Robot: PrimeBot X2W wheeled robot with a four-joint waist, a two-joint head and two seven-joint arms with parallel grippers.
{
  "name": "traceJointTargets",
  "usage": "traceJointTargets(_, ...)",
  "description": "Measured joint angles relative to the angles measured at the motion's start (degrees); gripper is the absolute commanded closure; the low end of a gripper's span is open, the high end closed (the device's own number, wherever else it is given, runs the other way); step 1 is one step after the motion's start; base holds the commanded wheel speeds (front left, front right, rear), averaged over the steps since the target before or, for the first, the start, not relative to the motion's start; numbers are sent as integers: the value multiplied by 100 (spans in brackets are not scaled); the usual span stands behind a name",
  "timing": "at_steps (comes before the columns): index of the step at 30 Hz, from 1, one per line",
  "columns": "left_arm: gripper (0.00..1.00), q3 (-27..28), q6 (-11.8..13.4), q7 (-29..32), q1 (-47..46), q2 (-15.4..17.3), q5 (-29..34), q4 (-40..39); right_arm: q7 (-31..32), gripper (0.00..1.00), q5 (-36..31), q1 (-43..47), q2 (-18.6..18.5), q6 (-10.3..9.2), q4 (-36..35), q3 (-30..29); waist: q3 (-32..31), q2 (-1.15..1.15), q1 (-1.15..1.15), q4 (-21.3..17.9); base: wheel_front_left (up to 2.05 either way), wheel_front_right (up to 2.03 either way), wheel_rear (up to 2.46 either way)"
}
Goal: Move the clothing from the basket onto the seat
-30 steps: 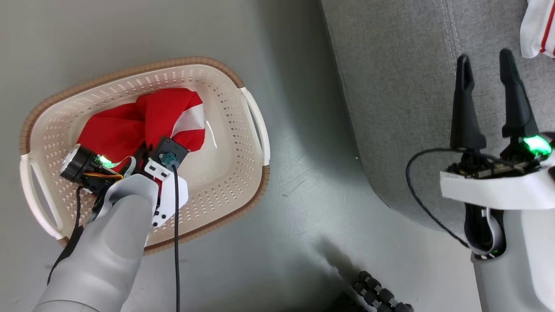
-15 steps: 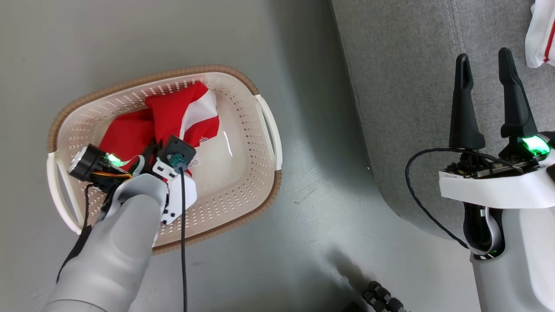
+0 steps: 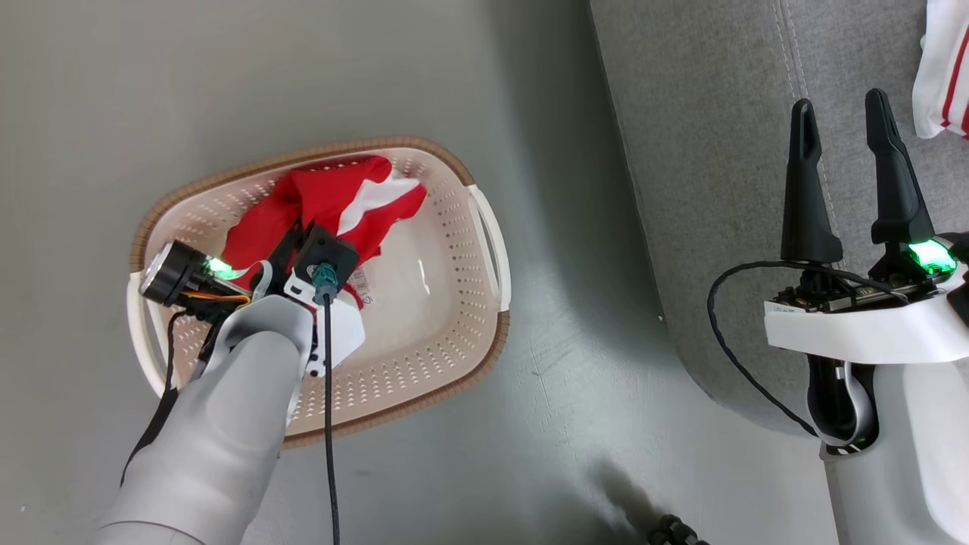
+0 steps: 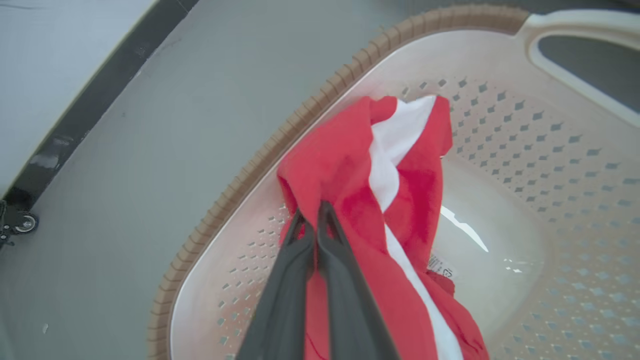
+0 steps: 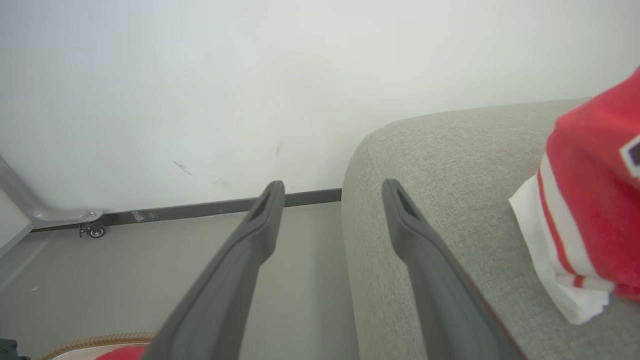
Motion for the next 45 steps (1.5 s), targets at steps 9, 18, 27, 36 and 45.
traceJointTargets(9,100,118,8,-244,29,-85,-208,-280,-1,0,-174,1,-2,0,23,-9,-281,0,0,143,0,0,0)
traceJointTargets(18,100,269,82,-331,247,-194,-486,-753,-1,0,-357,13,-8,0,92,-35,-631,0,0,348,0,0,0)
traceJointTargets(27,100,460,66,-375,256,-264,-802,-1310,-1,0,-642,16,-47,0,154,-31,-966,0,0,543,0,0,0)
traceJointTargets(36,100,651,65,-378,522,-283,-1122,-2154,-1,0,-747,16,-159,0,172,-16,-1332,0,0,738,0,0,0)
traceJointTargets(45,100,905,43,-381,833,-286,-1452,-3052,-1,0,-856,15,-242,0,214,16,-1747,0,0,938,0,0,0)
